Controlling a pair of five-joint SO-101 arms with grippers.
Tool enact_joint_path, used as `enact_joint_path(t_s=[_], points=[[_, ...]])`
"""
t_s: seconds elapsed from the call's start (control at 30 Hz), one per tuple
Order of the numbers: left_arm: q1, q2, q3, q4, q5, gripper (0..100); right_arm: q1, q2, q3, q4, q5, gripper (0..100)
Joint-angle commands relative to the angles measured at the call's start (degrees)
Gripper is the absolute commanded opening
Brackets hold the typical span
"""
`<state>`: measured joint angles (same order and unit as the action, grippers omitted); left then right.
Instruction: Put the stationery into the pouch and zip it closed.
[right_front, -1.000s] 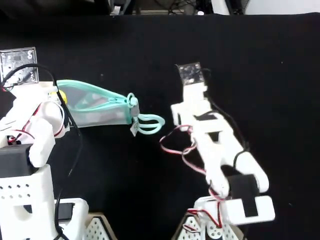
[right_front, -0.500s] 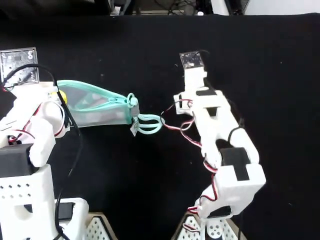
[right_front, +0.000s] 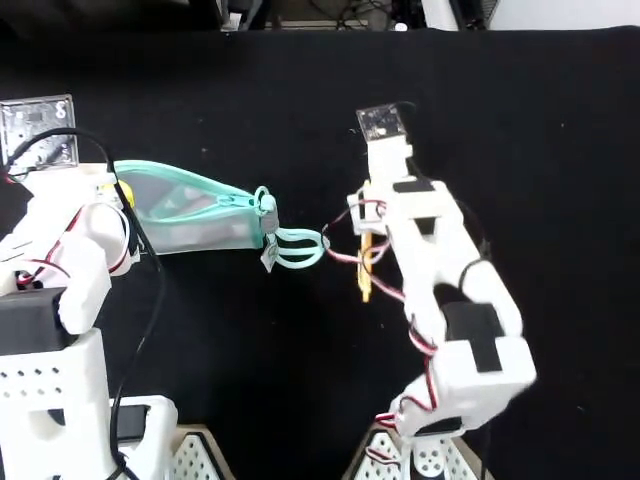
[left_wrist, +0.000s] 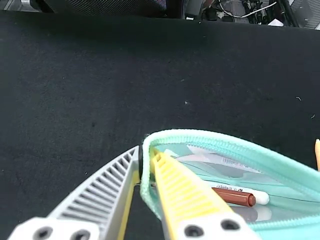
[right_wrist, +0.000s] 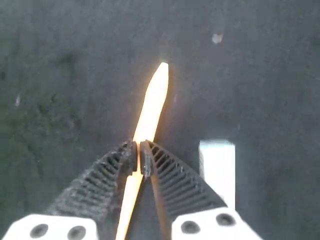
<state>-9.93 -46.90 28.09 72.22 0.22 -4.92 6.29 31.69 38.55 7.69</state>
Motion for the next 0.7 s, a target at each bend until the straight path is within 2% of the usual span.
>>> enact_joint_path(t_s=[0.0, 0.23, 0.37, 0.43, 0.53, 0.67], points=[[-0.3, 2.5, 7.2, 0.9, -0.4, 3, 0.2, -16.7, 7.3, -0.2, -0.2, 1.1], [-0.3, 2.7, 7.2, 0.9, -0.4, 3, 0.1, -43.1, 23.7, 2.9, 0.2, 1.1], [-0.3, 2.5, 7.1, 0.8, -0.4, 3, 0.1, -49.0, 27.9, 7.3, 7.0, 2.1], [-0.3, 2.5, 7.1, 0.8, -0.4, 3, 0.0, -49.0, 25.5, 7.2, 7.6, 9.1], [-0.3, 2.5, 7.1, 0.8, -0.4, 3, -0.3, -44.8, 18.2, 8.0, 2.9, 22.7], [-0.3, 2.5, 7.1, 0.8, -0.4, 3, -2.5, -29.9, 4.4, 11.8, 0.2, 17.6]])
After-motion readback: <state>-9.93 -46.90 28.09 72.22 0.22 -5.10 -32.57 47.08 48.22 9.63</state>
